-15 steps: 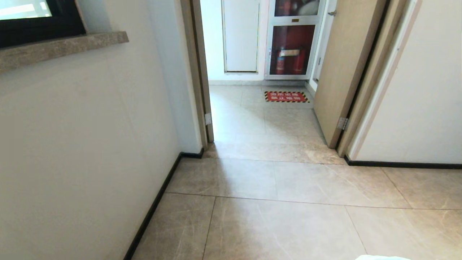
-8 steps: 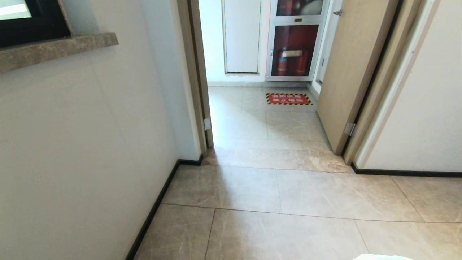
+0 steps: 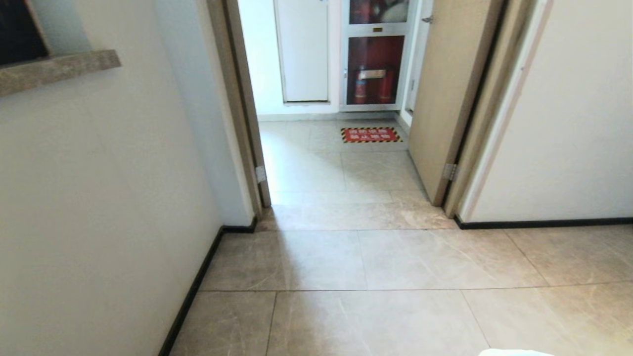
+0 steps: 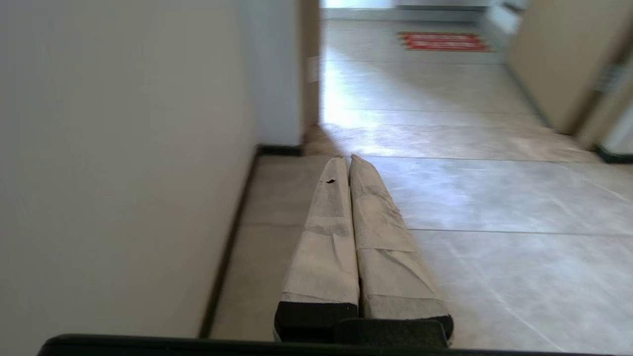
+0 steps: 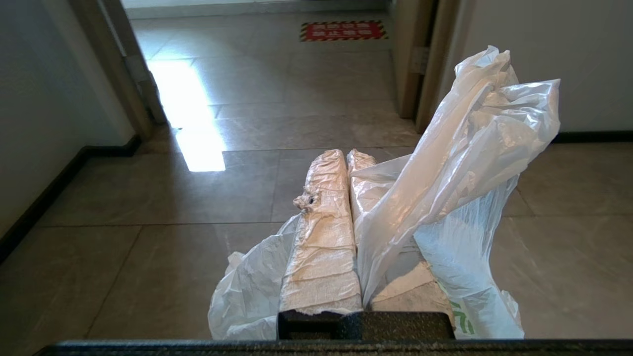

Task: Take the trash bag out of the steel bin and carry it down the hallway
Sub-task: Put the trash bag at the door

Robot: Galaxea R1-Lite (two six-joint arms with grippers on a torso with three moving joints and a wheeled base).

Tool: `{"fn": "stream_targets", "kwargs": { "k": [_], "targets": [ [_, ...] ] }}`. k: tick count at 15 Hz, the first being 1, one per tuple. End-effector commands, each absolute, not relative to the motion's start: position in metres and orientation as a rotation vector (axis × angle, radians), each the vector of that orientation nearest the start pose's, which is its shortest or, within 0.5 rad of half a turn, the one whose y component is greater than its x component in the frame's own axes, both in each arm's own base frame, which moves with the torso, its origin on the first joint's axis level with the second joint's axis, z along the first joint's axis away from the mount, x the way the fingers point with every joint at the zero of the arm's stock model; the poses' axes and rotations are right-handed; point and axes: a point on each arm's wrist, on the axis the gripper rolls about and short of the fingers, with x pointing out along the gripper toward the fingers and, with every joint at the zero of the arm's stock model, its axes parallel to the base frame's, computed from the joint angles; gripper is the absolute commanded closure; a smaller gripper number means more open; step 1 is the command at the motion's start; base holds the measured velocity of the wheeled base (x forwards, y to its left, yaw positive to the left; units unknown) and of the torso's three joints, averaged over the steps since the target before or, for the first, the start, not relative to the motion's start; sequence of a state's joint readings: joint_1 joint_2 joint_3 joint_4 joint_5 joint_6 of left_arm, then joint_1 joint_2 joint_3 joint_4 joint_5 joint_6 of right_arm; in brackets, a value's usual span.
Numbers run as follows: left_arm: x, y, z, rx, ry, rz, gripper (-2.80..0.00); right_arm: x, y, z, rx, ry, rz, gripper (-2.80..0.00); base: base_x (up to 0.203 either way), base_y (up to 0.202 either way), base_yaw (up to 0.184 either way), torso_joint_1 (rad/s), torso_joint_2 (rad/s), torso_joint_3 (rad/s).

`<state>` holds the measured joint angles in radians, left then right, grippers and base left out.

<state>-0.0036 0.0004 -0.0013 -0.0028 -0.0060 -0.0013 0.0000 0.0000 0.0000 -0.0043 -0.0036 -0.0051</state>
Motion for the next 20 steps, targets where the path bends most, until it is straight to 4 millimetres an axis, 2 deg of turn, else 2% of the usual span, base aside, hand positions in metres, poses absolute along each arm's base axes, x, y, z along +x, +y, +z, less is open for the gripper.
{"fn": "stream_targets", "kwargs": {
  "k": [1,20],
  "targets": [
    [-0.0229,-0.0001,0.0762,-0.002,-0.005,-0.009,0.0,-0.0227,-0.0001,0.076,-0.006,-0.003,-0.003,0.0,0.003,0.007,-0.175,0.002,0.0,0.0],
    [-0.0229,-0.0001,0.0764,-0.003,-0.006,-0.009,0.0,-0.0227,-0.0001,0.076,-0.003,-0.003,-0.003,0.0,0.001,0.009,-0.172,0.001,0.0,0.002]
  ]
}}
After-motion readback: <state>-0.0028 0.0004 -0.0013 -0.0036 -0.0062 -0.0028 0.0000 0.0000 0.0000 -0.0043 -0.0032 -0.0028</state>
